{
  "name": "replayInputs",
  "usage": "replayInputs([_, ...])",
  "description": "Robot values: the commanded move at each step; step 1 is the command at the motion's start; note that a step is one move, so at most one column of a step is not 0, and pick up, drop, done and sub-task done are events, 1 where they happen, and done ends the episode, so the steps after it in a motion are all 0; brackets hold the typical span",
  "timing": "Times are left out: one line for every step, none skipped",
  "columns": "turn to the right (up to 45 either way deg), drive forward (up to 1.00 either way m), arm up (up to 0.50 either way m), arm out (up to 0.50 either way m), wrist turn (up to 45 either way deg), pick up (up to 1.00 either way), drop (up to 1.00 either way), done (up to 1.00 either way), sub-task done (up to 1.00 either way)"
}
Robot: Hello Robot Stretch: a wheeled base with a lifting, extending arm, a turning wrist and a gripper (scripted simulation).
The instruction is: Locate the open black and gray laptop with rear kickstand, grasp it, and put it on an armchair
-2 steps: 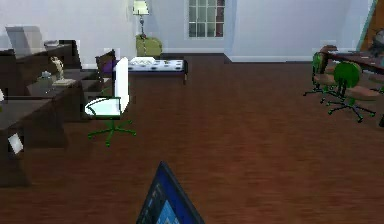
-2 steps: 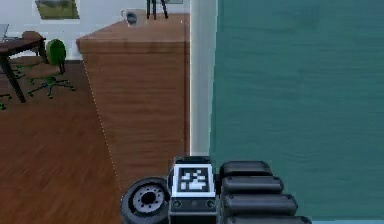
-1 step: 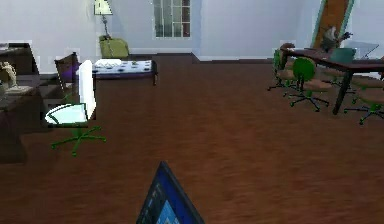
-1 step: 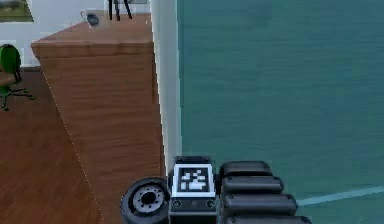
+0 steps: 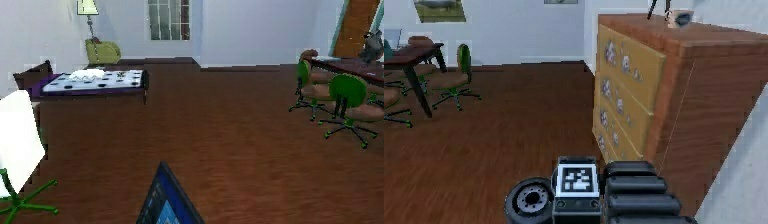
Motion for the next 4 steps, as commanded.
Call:
replayInputs([0.0, 1.0, 0.0, 0.0, 0.0, 0.0, 0.0, 0.0, 0.0])
replayInputs([0.0, 1.0, 0.0, 0.0, 0.0, 0.0, 0.0, 0.0, 0.0])
replayInputs([3.0, 0.0, 0.0, 0.0, 0.0, 0.0, 0.0, 0.0, 0.0])
replayInputs([0.0, 1.0, 0.0, 0.0, 0.0, 0.0, 0.0, 0.0, 0.0])
